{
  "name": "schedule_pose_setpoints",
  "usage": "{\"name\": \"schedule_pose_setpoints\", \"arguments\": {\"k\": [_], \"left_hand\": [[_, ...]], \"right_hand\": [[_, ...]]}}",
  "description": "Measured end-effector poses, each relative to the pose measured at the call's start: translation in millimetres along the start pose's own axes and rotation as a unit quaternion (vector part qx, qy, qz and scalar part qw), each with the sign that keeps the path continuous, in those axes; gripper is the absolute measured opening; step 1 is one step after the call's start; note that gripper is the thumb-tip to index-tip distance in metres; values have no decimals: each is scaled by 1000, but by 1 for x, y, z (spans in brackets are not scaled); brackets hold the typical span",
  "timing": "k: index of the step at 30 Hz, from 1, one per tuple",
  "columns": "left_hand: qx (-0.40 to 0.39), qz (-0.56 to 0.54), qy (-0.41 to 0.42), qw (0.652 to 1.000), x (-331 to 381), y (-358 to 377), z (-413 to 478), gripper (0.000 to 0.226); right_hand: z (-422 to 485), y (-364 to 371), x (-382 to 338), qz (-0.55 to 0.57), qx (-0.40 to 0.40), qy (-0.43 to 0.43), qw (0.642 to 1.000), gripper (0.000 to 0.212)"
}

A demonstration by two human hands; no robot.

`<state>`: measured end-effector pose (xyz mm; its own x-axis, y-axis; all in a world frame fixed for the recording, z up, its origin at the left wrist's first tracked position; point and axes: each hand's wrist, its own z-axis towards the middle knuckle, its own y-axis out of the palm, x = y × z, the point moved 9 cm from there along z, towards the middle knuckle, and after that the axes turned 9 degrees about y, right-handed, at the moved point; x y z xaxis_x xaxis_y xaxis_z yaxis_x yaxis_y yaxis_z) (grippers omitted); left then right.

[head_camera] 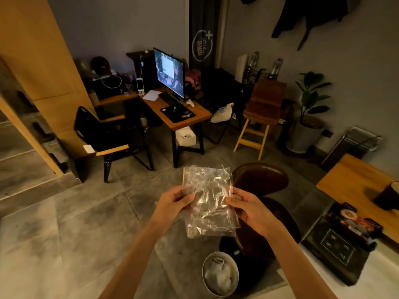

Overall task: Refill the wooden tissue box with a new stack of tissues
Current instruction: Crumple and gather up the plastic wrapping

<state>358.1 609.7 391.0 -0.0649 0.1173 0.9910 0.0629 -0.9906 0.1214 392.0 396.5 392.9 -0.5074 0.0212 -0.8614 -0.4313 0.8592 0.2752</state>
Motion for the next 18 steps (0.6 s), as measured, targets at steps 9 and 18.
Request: {"name": "schedule_pose_setpoints", "arguments": {"k": [9,18], "left_hand": [[-158,-11,130,979,56,19,42,21],[-303,224,-99,921,51,60,105,47]], "right_hand": [[36,-34,-57,-47,107,-162,980,46],[74,-29,-116,-198,29,-215,956,48]]}}
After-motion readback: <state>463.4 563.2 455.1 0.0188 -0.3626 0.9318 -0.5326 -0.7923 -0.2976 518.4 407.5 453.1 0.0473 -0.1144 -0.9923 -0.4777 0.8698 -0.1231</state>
